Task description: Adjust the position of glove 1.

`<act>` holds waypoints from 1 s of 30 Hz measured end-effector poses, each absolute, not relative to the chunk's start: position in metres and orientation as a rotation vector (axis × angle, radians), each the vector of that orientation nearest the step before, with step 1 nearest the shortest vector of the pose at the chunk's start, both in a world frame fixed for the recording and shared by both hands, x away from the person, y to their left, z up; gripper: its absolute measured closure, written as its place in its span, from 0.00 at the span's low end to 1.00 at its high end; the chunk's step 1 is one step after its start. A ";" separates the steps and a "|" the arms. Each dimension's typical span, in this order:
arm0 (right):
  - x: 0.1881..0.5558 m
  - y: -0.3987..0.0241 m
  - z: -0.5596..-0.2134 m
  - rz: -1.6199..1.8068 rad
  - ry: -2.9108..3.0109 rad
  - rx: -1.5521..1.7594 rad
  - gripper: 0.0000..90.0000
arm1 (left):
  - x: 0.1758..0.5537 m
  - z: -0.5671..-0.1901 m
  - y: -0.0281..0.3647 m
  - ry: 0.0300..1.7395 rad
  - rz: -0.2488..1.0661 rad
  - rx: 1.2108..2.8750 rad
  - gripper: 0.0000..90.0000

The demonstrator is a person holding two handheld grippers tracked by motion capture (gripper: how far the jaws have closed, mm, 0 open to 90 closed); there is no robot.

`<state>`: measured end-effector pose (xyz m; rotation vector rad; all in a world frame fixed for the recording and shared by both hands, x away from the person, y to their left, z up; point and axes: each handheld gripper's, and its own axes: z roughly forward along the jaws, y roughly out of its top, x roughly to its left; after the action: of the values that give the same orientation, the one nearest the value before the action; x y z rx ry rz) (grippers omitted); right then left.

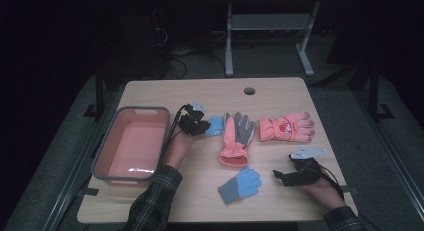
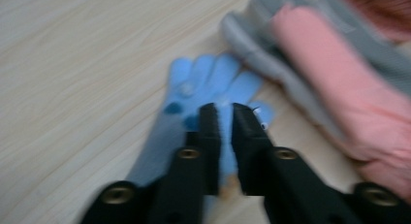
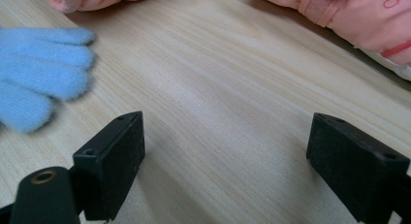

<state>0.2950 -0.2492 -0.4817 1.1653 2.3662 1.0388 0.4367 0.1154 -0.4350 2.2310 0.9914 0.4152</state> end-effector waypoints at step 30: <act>0.295 -0.249 -0.482 1.038 2.366 1.166 0.14 | 0.408 -0.435 0.114 0.991 0.277 2.284 0.92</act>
<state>0.2949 -0.2490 -0.4817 1.1658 2.3660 1.0382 0.4079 0.1137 -0.4352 2.2842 0.9910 0.2765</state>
